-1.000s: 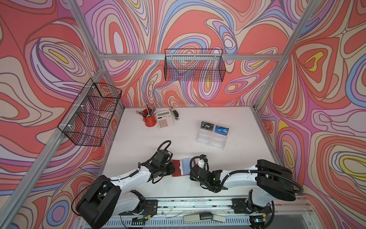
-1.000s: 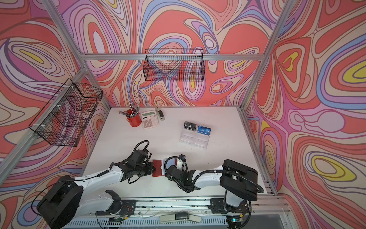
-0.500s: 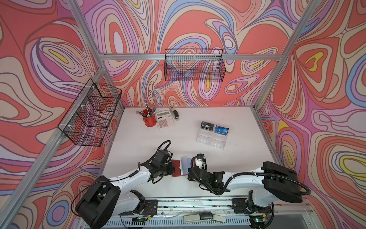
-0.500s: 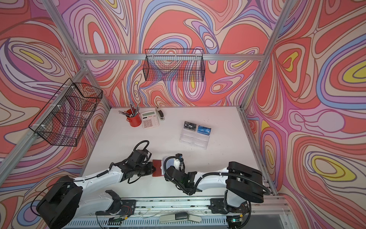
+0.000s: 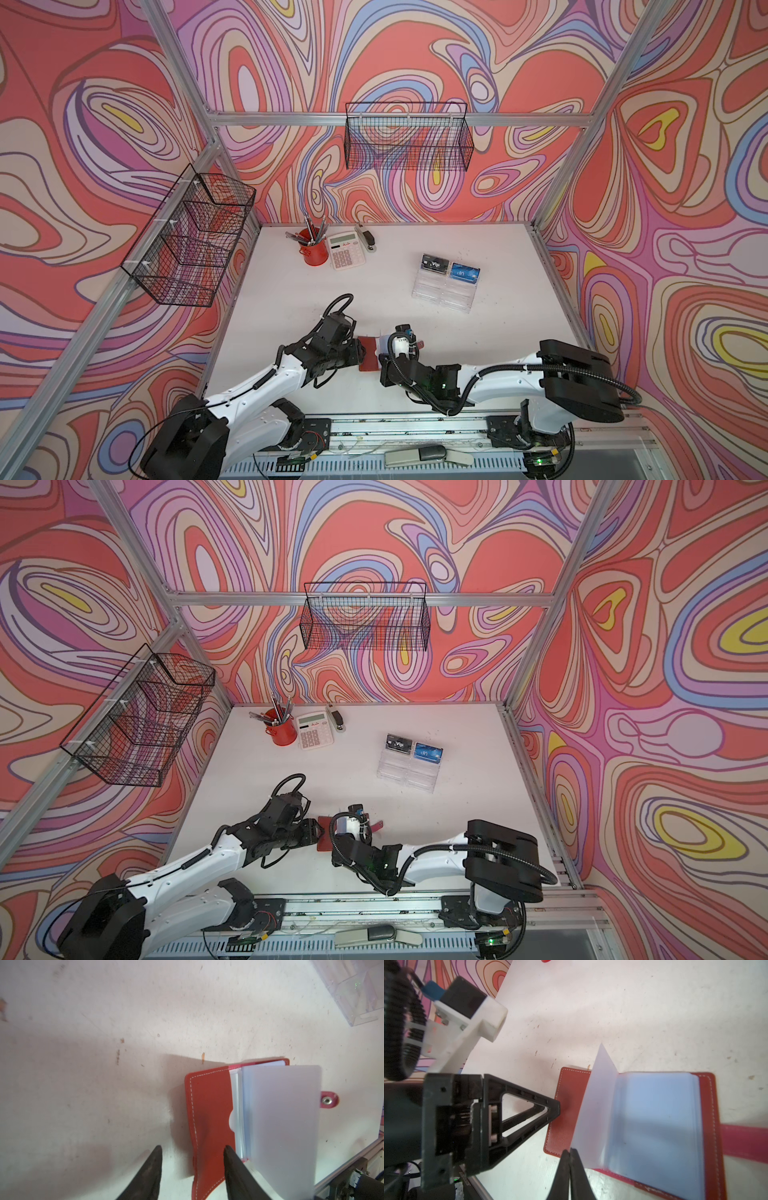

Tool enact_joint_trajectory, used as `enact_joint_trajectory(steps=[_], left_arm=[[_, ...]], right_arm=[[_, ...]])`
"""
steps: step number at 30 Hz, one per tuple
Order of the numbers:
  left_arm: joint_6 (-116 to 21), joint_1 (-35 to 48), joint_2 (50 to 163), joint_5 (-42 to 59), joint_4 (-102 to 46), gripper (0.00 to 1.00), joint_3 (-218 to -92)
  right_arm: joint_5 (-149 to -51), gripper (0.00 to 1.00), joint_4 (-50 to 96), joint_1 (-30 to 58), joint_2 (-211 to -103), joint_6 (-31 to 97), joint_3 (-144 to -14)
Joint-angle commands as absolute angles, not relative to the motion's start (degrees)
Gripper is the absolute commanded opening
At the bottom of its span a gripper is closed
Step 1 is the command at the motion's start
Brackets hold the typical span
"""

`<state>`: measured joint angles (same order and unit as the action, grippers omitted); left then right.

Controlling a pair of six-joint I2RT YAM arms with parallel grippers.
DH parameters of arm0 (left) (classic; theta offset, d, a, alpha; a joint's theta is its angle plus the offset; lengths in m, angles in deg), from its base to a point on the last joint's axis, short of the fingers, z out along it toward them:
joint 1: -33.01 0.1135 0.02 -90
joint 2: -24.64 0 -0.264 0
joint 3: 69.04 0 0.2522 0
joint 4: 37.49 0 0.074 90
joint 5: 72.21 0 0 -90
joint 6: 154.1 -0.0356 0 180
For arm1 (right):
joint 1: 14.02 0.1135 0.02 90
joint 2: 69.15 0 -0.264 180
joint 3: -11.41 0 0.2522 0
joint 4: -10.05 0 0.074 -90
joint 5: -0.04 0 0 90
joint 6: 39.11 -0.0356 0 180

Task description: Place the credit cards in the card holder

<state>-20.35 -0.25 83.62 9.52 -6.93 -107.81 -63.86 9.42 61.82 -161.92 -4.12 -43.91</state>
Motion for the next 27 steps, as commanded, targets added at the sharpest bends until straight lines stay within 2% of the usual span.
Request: enact_joint_trajectory(steps=[1,14,27], left_arm=[[-20.0,0.2,79.9,14.2,0.0,0.53,-110.2],[-21.9,0.4,73.2,17.2,5.2,0.53,-111.8],[-23.6,1.5,75.3,16.7,2.8,0.65,-111.6]], right_arm=[[-63.4,0.0,7.2,62.2,-163.9,-1.9,-45.3],[-67.3,0.0,4.7,62.2,-173.4,1.0,-50.4],[-68.8,0.0,4.2,62.3,-179.6,1.6,-54.9]])
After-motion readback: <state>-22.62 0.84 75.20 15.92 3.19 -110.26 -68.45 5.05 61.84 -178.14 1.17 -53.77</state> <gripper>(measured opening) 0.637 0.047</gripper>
